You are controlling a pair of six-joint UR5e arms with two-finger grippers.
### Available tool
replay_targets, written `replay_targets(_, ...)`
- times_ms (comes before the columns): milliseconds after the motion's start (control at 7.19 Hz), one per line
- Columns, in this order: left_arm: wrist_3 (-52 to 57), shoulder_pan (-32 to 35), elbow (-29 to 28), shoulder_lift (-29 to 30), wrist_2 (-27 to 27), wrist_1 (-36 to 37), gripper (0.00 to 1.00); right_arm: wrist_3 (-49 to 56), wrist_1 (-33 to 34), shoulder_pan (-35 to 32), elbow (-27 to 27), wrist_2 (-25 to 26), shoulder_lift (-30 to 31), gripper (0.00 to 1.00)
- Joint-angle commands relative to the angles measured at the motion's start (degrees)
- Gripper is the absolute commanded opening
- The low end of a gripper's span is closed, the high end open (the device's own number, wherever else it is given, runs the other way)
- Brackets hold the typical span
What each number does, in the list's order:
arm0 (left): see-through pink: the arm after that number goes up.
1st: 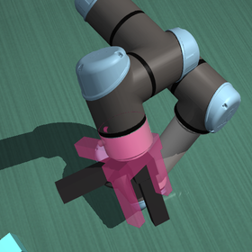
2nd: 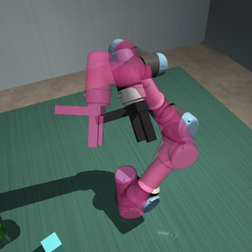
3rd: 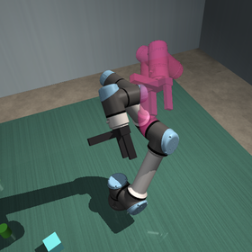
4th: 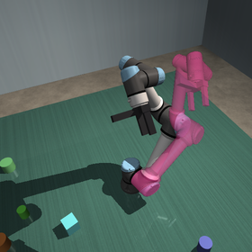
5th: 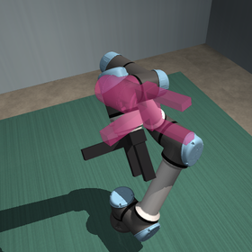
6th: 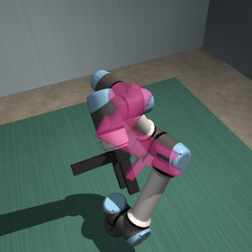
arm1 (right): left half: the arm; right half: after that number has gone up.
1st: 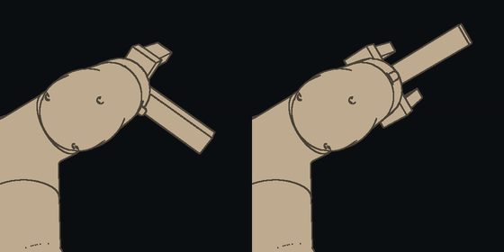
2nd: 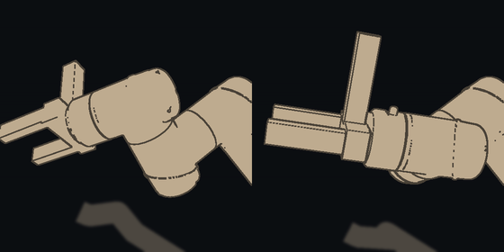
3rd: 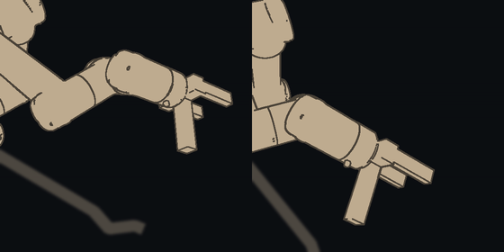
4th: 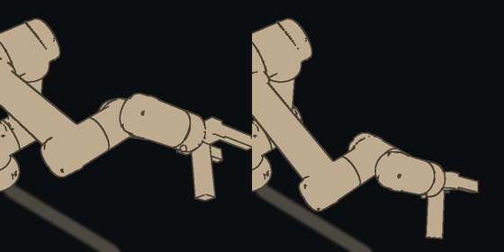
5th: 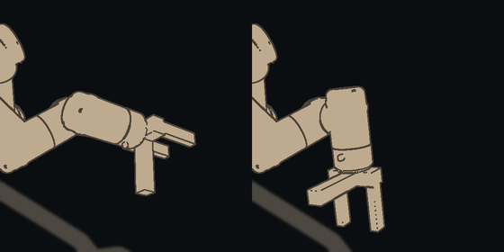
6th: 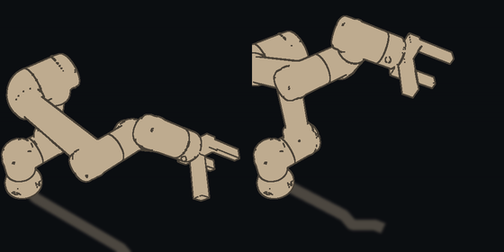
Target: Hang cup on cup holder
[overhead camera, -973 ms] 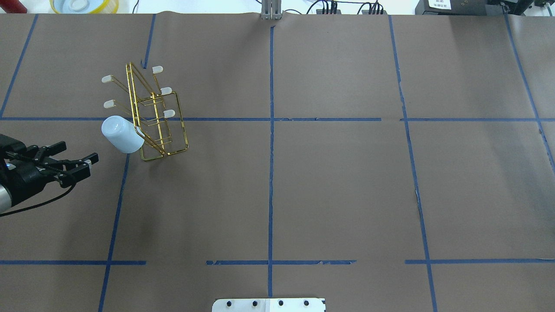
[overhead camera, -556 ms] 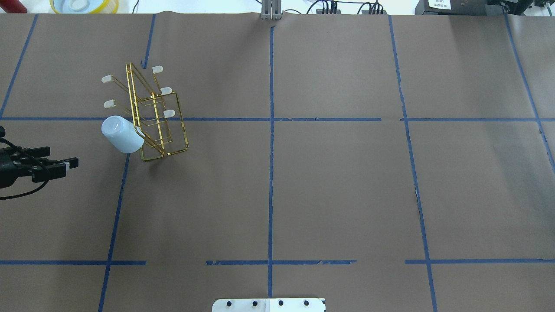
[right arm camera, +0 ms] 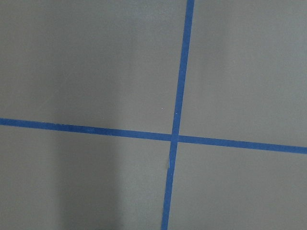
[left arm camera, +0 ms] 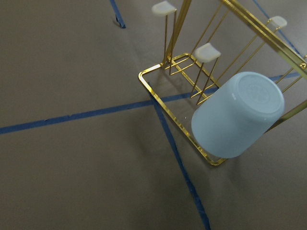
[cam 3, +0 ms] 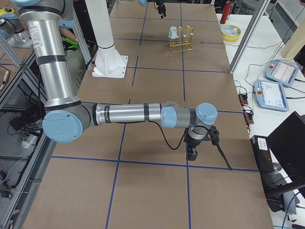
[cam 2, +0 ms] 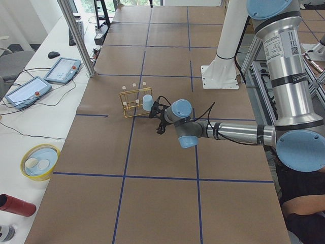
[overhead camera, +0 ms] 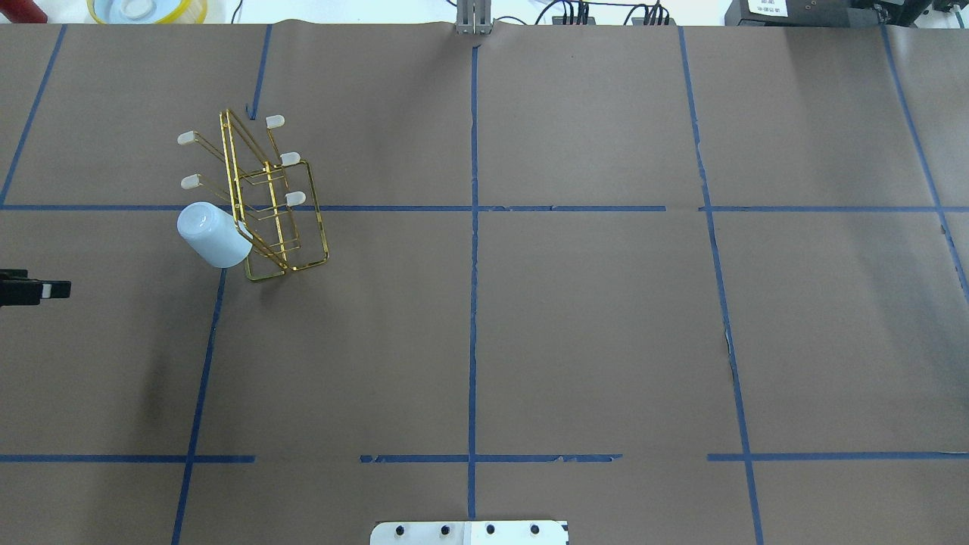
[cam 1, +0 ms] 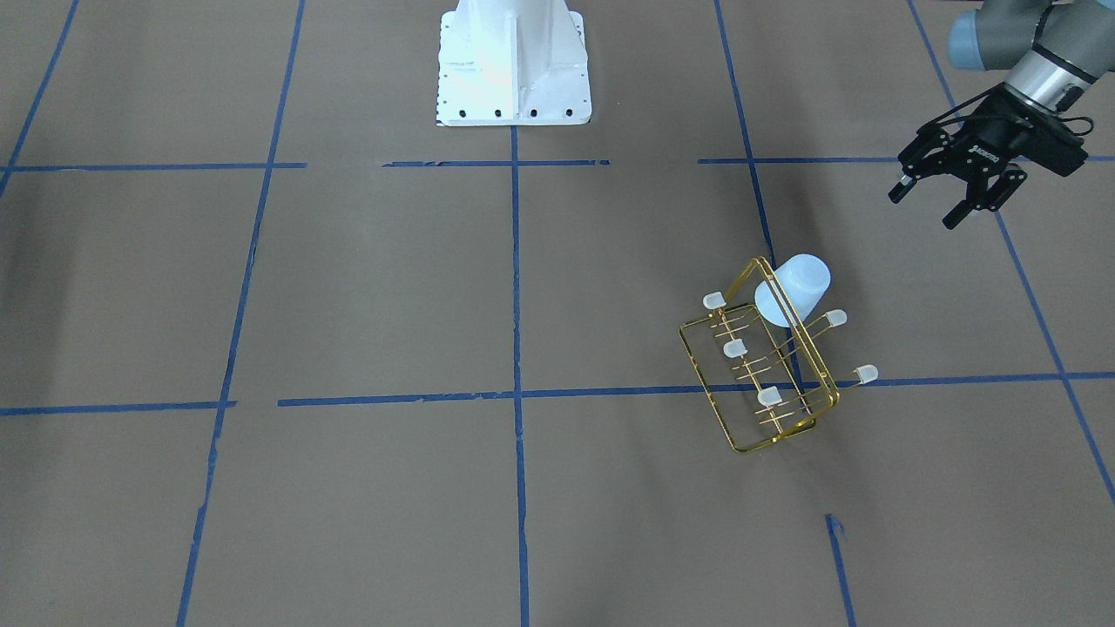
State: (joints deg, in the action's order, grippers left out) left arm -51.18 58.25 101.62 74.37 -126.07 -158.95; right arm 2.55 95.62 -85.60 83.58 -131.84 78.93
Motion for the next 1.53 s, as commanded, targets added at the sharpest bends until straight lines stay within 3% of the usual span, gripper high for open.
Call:
replay_targets(0,6.7,10.4,-2.7,0.6,-10.5,5.1,1.0,0.0,0.0,0.0,0.0,0.0,0.0,1.0)
replay_targets(278,31.8,19.8,-3.3,5.2,-10.2,26.5,1.0,0.0,0.0,0.0,0.0,0.0,0.0,1.0)
replay_targets(834,62.1,34.6,-4.6,11.4,-6.0,62.4,1.0,0.0,0.0,0.0,0.0,0.0,0.0,1.0)
replay_targets(1112,63.0,34.7,-4.3,11.2,-6.6,69.9,1.0,0.0,0.0,0.0,0.0,0.0,0.0,1.0)
replay_targets(1390,63.0,34.7,-4.6,12.6,-6.7,71.0,1.0,0.0,0.0,0.0,0.0,0.0,0.0,1.0)
